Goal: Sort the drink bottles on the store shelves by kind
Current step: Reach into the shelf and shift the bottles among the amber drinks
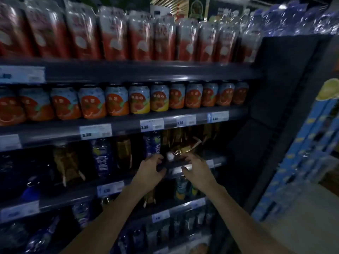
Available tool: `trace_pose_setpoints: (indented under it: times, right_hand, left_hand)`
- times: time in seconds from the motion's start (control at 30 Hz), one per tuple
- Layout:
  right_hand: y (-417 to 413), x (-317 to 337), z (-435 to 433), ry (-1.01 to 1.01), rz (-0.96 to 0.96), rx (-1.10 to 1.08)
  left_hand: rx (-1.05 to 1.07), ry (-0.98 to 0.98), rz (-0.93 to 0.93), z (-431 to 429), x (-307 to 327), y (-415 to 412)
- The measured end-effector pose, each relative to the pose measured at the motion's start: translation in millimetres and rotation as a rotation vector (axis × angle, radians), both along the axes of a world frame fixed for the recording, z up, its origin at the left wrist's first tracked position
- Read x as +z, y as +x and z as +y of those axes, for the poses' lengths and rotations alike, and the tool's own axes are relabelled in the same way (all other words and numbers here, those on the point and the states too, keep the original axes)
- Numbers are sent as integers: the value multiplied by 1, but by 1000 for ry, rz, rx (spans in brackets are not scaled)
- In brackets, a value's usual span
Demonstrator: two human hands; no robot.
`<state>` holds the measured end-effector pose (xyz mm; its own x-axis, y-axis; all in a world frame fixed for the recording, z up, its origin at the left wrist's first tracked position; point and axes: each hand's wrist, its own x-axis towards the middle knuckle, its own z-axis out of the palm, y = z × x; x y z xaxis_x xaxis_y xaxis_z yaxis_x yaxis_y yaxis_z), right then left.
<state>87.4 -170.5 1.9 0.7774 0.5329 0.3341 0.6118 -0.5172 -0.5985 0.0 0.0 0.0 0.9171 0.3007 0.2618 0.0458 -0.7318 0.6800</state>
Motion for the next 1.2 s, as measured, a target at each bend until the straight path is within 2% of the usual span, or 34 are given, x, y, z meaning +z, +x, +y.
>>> trace_pose_setpoints:
  times: [0.13,0.33,0.63,1.0,1.1,1.2]
  right_hand:
    - [40,-15,2,-122,-37,-30]
    - [88,-38,16,-297,-246,-50]
    - [114,-53,45,-397,-350,16]
    - [121,-58,62,-393,-422,31]
    - [122,-58,58,-321,-436,35]
    - [123,-56,49,-133,-450,-12]
  left_hand:
    - [58,4,-3,-12,-16,33]
    - [85,70,11,-22,-45,68]
    - [156,106,63,-20,-56,73]
    - [177,143,72,-15,-62,74]
    - [185,191,98,-15,-66,76]
    - [195,242,136,-15,-68,77]
